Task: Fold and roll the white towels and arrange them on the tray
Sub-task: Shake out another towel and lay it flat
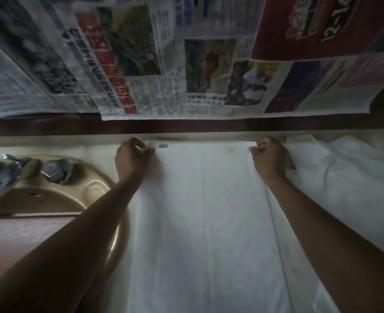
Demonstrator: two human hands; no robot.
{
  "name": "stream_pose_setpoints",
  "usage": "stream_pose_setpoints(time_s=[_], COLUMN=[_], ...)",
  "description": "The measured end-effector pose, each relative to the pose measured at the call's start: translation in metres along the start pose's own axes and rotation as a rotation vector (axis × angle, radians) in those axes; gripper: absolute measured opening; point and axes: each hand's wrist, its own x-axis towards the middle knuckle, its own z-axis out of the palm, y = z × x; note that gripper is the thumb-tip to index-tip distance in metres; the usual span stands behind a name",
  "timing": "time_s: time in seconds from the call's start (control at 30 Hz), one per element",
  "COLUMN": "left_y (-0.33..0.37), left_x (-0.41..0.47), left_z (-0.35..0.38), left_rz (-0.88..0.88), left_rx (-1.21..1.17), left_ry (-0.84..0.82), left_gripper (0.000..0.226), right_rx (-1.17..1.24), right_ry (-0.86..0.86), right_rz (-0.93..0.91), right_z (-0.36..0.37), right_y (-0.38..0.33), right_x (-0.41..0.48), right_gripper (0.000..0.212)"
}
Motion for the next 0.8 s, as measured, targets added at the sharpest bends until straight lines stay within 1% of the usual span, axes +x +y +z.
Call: stream_pose_setpoints(time_s=[0.07,0.13,0.17,0.2,0.23,0.27,0.3,0.33,0.4,0.47,0.6,0.67,0.73,0.8], left_y=[-0.006,-0.002,0.004,0.006,0.008,0.006,0.001,-0.005,-0.017,-0.026,-0.036,-0.031,-0.017,-0.009], left_x=[-0.011,-0.034,-0.047,-0.057,-0.067,-0.074,-0.076,-0.073,-0.061,-0.05,-0.04,-0.055,-0.086,-0.122], left_z=[0.003,0.01,0.016,0.025,0.034,0.042,0.047,0.049,0.043,0.034,0.019,0.015,0.018,0.027], left_rz=[0.095,0.302,0.426,0.536,0.616,0.655,0.658,0.641,0.59,0.542,0.474,0.509,0.586,0.65], left_rx=[0.025,0.064,0.077,0.105,0.161,0.242,0.323,0.369,0.39,0.411,0.437,0.442,0.39,0.355], left_ry=[0.073,0.084,0.031,-0.064,-0.18,-0.28,-0.329,-0.333,-0.292,-0.263,-0.262,-0.265,-0.276,-0.355], left_gripper=[0.03,0.031,0.032,0.036,0.044,0.053,0.059,0.063,0.065,0.066,0.07,0.071,0.069,0.067], right_rx=[0.058,0.073,0.076,0.051,-0.02,-0.119,-0.214,-0.274,-0.336,-0.401,-0.418,-0.382,-0.324,-0.3], right_ry=[0.083,0.121,0.103,0.052,-0.016,-0.083,-0.124,-0.143,-0.125,-0.099,-0.142,-0.11,-0.057,-0.095], right_rz=[-0.022,-0.133,-0.232,-0.334,-0.426,-0.499,-0.548,-0.576,-0.586,-0.549,-0.449,-0.445,-0.486,-0.556], right_z=[0.005,0.014,0.023,0.034,0.044,0.054,0.061,0.062,0.055,0.042,0.022,0.017,0.022,0.035], right_y=[0.002,-0.003,-0.008,-0.012,-0.016,-0.016,-0.014,-0.009,0.006,0.022,0.034,0.027,0.012,0.0], right_x=[-0.008,-0.032,-0.046,-0.062,-0.076,-0.088,-0.093,-0.092,-0.075,-0.055,-0.036,-0.05,-0.08,-0.122], right_gripper=[0.022,0.034,0.039,0.042,0.045,0.047,0.049,0.051,0.053,0.054,0.062,0.063,0.06,0.058])
